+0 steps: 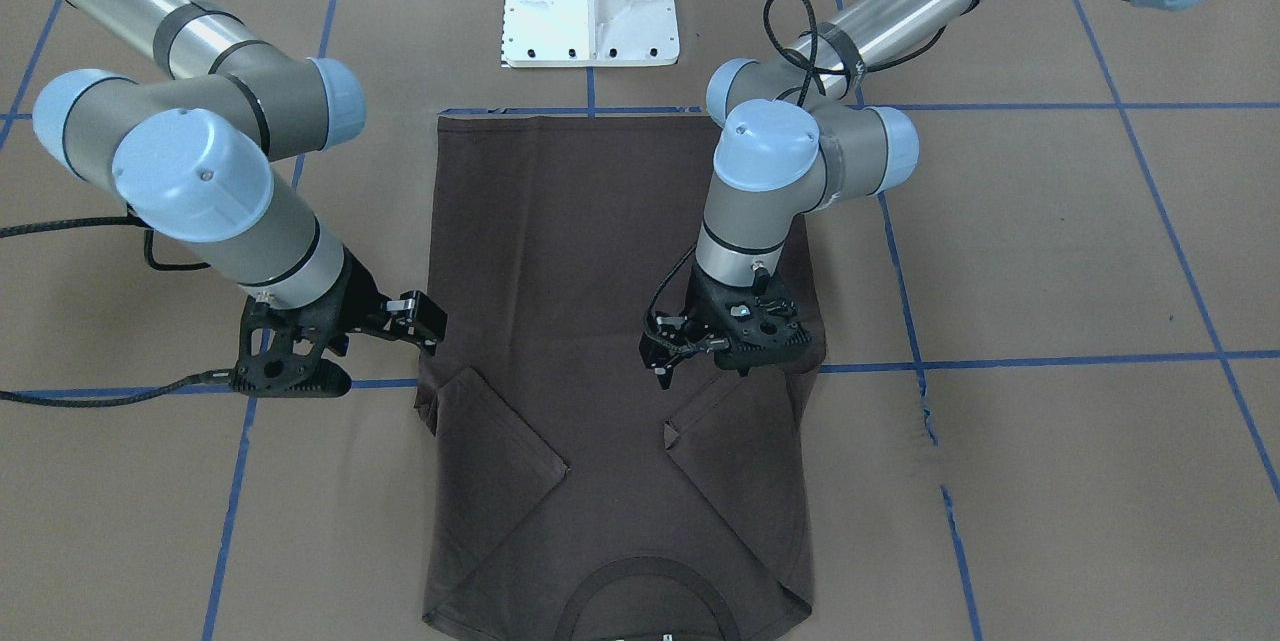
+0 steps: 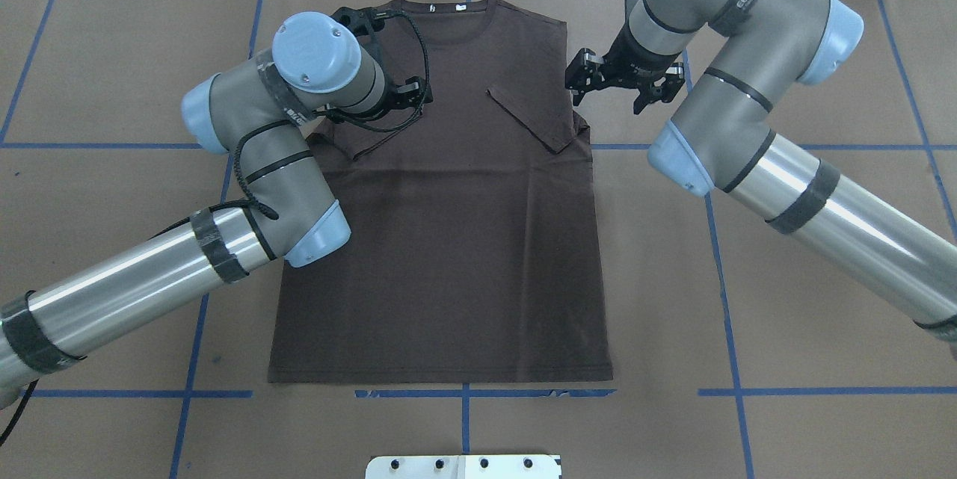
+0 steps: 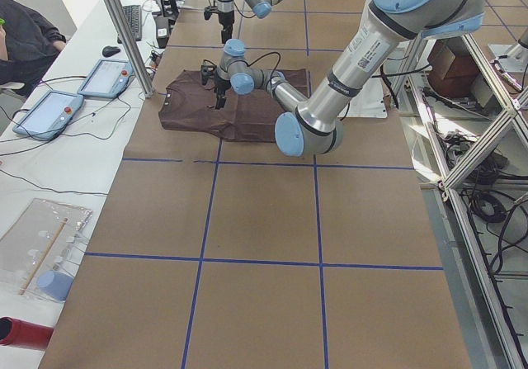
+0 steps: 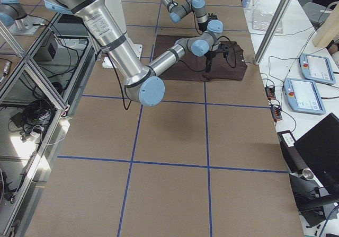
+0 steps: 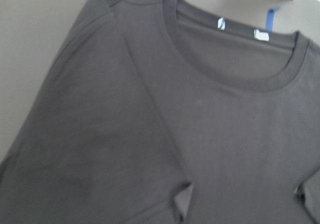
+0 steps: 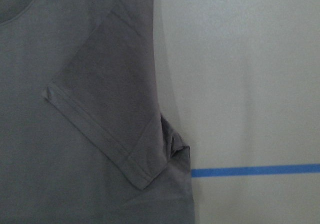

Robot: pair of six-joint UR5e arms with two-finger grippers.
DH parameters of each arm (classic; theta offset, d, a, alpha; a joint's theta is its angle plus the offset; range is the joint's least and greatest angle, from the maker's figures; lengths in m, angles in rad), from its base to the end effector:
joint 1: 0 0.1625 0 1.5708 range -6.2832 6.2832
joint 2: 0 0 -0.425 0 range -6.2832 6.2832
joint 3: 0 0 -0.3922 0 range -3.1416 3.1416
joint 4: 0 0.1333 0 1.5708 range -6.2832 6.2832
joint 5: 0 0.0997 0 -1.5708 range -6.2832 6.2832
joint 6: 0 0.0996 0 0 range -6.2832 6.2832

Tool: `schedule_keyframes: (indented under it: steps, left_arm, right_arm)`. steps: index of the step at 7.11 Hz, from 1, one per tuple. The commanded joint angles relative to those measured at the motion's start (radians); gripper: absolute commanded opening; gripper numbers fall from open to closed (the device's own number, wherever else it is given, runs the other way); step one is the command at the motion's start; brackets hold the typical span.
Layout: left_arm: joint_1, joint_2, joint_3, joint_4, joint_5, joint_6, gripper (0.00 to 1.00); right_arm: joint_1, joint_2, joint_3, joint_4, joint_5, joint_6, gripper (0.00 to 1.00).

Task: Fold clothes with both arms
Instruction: 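Grasp the sleeve nearest the left gripper and fold it inward over the body, then move both grippers to the shirt hem corners nearest the robot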

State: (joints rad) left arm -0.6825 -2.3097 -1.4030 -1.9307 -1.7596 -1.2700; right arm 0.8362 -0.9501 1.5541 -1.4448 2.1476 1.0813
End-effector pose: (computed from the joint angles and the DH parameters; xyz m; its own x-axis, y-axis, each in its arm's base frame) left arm 0.5130 -0.5646 0.2431 0.5914 -0.1057 -0.7994 0.3429 0.9303 0.1307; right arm -0.4106 -0.5724 0.2812 0.6187 0.0970 0.7796 -0.0990 0.9941 -0.0451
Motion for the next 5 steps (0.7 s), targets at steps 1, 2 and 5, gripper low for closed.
schedule_keyframes:
  steps: [1,2,5]
  left_arm:
    - [0.0,0.201,-0.286,0.098,-0.027,0.144,1.0]
    - [0.0,0.255,-0.333,0.096,-0.027,0.144,1.0]
    - [-0.002,0.323,-0.404,0.09,-0.027,0.144,1.0]
  right_arm:
    - [-0.191,-0.207,0.282,0.0,-0.172,0.229,1.0]
    - [-0.338,-0.301,0.39,0.003,-0.307,0.332,1.0]
    - [-0.66,-0.42,0.509,0.006,-0.55,0.59,1.0]
